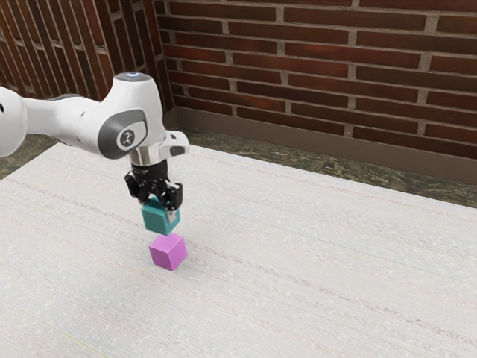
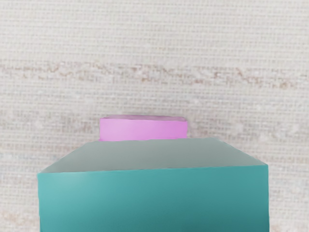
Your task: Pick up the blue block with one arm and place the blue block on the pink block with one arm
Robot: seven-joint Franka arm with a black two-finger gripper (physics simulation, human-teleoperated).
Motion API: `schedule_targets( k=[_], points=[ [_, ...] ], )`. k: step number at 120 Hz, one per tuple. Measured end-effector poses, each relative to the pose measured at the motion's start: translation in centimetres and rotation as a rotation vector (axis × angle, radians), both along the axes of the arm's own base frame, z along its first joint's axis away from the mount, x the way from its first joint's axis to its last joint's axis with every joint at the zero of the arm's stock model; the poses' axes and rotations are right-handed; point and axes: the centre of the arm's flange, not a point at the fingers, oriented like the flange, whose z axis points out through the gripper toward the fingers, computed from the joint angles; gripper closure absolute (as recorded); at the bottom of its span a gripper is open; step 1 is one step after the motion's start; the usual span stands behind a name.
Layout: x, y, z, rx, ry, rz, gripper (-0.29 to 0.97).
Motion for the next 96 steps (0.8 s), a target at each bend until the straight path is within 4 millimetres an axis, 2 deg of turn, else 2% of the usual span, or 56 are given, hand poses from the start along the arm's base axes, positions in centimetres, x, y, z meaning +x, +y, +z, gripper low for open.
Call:
schedule_targets(
  k=[12,29,56,67,75,81,87,96],
  points=[
    [-0.5,-1.0,-0.1,-0.017,-0.012,0.004,0.31],
    [-0.9,0.5,-0.4,-0.028,-0.015,0.050,0.30],
    [-0.9,0.3,-0.9,-0.057,-0.014,0.055,0.12],
    [-0.4,0.2,0.1,-0.061,-0.030,0.050,0.08],
    [1.3,0.3,3.8,-0.064,-0.075,0.049,0.06],
    [3.1,1.2,9.6,-0.072,-0.140,0.064,0.04],
    [3.7,2.8,15.1,-0.076,-0.186,0.091,0.04],
    [3.1,5.2,20.5,-0.078,-0.205,0.130,0.02]
  ],
)
